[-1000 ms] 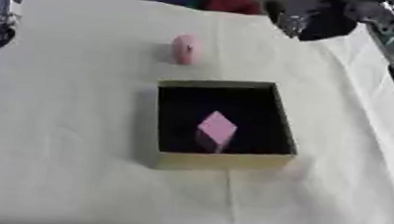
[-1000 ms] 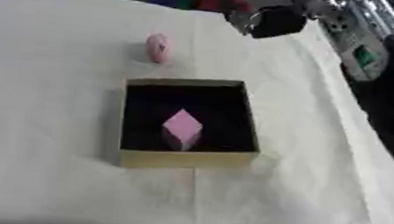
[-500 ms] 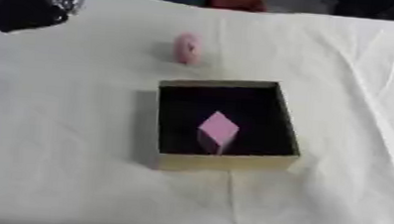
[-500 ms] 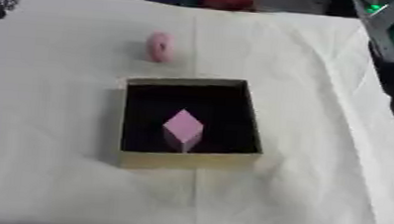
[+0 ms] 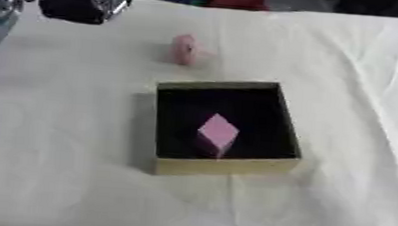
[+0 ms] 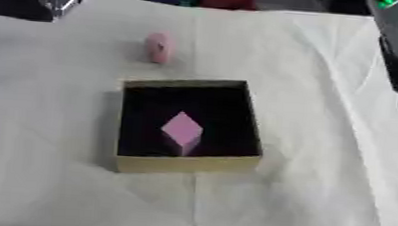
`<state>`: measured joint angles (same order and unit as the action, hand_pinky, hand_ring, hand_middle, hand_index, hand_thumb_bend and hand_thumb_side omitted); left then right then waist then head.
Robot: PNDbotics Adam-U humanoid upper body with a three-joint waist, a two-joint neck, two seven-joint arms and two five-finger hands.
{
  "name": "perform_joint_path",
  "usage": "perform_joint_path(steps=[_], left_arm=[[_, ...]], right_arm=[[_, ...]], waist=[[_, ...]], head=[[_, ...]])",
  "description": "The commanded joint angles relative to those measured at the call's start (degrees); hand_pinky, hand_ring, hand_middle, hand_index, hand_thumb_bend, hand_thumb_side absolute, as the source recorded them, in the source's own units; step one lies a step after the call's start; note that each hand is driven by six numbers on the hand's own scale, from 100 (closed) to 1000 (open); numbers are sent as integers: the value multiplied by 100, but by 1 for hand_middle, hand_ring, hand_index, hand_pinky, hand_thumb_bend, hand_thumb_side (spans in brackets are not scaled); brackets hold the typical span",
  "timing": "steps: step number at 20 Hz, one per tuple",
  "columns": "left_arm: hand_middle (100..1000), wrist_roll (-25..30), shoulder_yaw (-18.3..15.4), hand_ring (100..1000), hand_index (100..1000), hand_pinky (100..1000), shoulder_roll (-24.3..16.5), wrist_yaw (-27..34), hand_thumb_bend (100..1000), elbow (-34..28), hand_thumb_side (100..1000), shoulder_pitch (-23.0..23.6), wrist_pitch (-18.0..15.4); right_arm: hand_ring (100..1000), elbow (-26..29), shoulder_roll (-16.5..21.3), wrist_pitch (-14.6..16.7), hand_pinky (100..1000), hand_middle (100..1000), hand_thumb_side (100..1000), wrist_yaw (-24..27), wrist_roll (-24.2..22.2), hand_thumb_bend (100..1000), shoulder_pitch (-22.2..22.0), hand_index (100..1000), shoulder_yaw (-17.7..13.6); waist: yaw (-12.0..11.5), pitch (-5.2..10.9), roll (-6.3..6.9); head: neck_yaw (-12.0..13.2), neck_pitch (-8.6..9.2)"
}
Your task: Pick up objects on the table and place them in the box.
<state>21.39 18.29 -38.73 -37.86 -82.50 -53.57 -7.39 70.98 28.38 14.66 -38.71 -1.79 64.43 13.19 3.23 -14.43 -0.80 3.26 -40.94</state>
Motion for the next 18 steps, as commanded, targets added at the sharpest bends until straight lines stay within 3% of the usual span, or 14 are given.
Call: perform_joint_path(steps=[1, 8, 14, 18], left_arm=[[763, 223, 23, 749, 870, 605, 177, -271, 100, 647, 787, -317, -122], [791, 518, 17, 762, 894, 614, 646, -611, 100, 1590, 865, -758, -381], [803, 730, 97, 789, 897, 641, 885, -1000, 123, 1838, 814, -942, -743], [820, 893, 76, 809, 911, 652, 1006, -1188, 100, 2000, 692, -1003, -871]], right_arm=[[803, 140, 35, -54, 846, 665, 886, 35, 44, 100, 171, 768, -86], [800, 172, -37, -85, 845, 664, 884, 3, 101, 100, 184, 769, -118], [794, 165, -78, -133, 846, 656, 881, -22, 177, 100, 150, 767, -180], [791, 180, -107, -150, 846, 654, 879, -42, 204, 100, 132, 766, -197]], waist=[[25, 94, 5], [75, 41, 10], [117, 16, 50], [148, 1, 72]], head=[[28, 95], [66, 153], [89, 180], [101, 194]])
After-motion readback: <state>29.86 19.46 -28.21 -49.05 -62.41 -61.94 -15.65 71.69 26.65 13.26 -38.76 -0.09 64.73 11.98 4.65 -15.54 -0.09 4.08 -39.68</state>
